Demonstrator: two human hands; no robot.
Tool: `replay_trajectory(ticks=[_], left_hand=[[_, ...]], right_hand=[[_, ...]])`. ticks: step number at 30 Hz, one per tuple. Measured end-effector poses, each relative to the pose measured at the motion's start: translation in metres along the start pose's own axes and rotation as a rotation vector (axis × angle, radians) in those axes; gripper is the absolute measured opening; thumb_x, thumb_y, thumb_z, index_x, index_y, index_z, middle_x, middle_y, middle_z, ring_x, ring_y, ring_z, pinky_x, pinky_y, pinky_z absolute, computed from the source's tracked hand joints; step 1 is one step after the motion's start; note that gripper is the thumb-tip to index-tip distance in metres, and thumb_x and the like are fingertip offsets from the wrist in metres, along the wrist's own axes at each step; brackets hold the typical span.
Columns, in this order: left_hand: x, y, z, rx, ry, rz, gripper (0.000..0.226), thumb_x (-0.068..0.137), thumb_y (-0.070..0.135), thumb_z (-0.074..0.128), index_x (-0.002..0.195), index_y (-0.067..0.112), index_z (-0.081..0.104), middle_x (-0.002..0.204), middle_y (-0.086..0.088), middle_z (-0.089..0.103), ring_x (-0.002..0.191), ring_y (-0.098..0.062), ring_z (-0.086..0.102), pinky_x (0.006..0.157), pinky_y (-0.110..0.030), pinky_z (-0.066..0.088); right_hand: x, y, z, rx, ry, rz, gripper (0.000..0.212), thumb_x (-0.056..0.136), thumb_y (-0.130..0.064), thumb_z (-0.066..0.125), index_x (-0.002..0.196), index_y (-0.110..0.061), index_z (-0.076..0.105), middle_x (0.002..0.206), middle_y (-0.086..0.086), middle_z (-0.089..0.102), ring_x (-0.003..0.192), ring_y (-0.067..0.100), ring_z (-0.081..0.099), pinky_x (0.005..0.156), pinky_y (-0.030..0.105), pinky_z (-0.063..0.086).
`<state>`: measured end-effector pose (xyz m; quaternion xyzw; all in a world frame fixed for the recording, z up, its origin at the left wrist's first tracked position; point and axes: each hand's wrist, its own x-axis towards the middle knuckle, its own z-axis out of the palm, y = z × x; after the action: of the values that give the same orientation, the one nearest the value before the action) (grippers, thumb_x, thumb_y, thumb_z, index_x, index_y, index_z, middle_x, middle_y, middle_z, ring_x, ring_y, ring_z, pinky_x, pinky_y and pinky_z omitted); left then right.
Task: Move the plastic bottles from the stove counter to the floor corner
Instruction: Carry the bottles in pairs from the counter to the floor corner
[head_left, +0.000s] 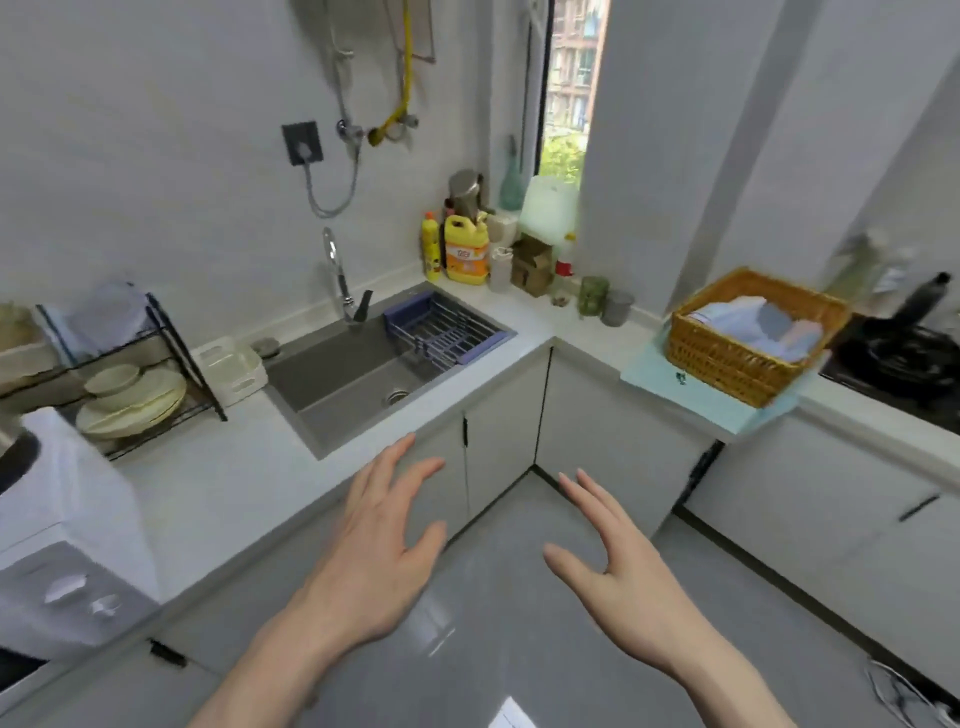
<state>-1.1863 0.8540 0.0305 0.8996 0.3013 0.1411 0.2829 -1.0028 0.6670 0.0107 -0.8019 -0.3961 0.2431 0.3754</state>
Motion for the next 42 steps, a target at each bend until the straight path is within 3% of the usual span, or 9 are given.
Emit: replay_trajectory(ticks=[10,13,15,20,24,29,31,36,42], left_hand=[[0.095,0.218,0.152,-0.09,-0.266,0.329,0.06,0.097,0.043,0.055,0.151,0.046,0.029,0.164,0.025,0.003,0.15,0.0,0.004,0.121,-0.025,0.013],[0.124,0.271,0.188,-0.093,-0.351,0.42,0.059,0.097,0.042,0.055,0.15,0.046,0.03,0.163,0.026,0.005,0.149,0.001,0.004,0.115,-0.013,0.021],[0.144,0.303,0.214,-0.083,-0.396,0.486,0.058,0.097,0.042,0.055,0.149,0.046,0.031,0.162,0.026,0.007,0.149,0.002,0.005,0.119,-0.021,0.019],[0.196,0.376,0.286,-0.103,-0.511,0.605,0.058,0.098,0.043,0.055,0.151,0.044,0.032,0.162,0.025,0.012,0.149,0.004,0.005,0.12,-0.024,0.014],[0.241,0.427,0.335,-0.108,-0.587,0.691,0.064,0.092,0.051,0.049,0.152,0.044,0.03,0.161,0.023,0.018,0.149,0.0,0.008,0.124,-0.033,0.017],[0.293,0.496,0.386,-0.14,-0.699,0.76,0.063,0.096,0.045,0.052,0.153,0.045,0.025,0.161,0.023,0.021,0.148,0.001,0.012,0.122,-0.025,0.012],[0.306,0.527,0.406,-0.131,-0.713,0.799,0.062,0.098,0.042,0.052,0.154,0.045,0.025,0.161,0.023,0.02,0.148,0.001,0.012,0.12,-0.022,0.011],[0.316,0.602,0.456,-0.175,-0.783,0.85,0.058,0.099,0.039,0.054,0.152,0.044,0.031,0.159,0.026,0.021,0.143,0.009,0.01,0.112,-0.013,0.007],[0.323,0.687,0.518,-0.186,-0.769,0.87,0.057,0.099,0.04,0.054,0.151,0.046,0.031,0.158,0.029,0.022,0.145,0.009,0.011,0.118,-0.018,0.01]], right_hand=[[-0.07,0.138,-0.202,0.066,0.292,0.216,0.065,0.096,-0.048,0.062,0.152,-0.054,0.031,0.162,-0.035,0.013,0.149,-0.01,0.014,0.117,0.019,0.015],[-0.087,0.173,-0.247,0.062,0.381,0.286,0.063,0.096,-0.049,0.062,0.151,-0.055,0.032,0.162,-0.034,0.014,0.15,-0.007,0.016,0.121,0.024,0.018],[-0.096,0.198,-0.272,0.051,0.444,0.335,0.064,0.095,-0.05,0.062,0.151,-0.055,0.032,0.162,-0.034,0.014,0.151,-0.006,0.016,0.125,0.028,0.018],[-0.106,0.255,-0.331,0.038,0.564,0.45,0.066,0.094,-0.054,0.061,0.152,-0.055,0.031,0.162,-0.035,0.013,0.151,-0.007,0.017,0.124,0.026,0.019],[-0.1,0.291,-0.381,0.036,0.668,0.527,0.066,0.092,-0.053,0.063,0.151,-0.055,0.032,0.162,-0.035,0.015,0.149,-0.004,0.026,0.122,0.035,0.032],[-0.097,0.326,-0.437,0.038,0.789,0.591,0.065,0.094,-0.047,0.065,0.151,-0.054,0.034,0.162,-0.033,0.017,0.148,0.001,0.034,0.11,0.015,0.029],[-0.102,0.342,-0.458,0.06,0.84,0.624,0.065,0.093,-0.047,0.066,0.15,-0.055,0.035,0.161,-0.034,0.018,0.145,0.002,0.04,0.106,0.015,0.029],[-0.122,0.382,-0.509,0.115,0.928,0.668,0.065,0.094,-0.044,0.066,0.15,-0.053,0.035,0.159,-0.038,0.02,0.146,-0.008,0.029,0.122,0.027,0.027],[-0.141,0.442,-0.584,0.185,0.966,0.662,0.062,0.095,-0.039,0.067,0.147,-0.056,0.038,0.156,-0.04,0.021,0.145,-0.008,0.024,0.127,0.032,0.021]])
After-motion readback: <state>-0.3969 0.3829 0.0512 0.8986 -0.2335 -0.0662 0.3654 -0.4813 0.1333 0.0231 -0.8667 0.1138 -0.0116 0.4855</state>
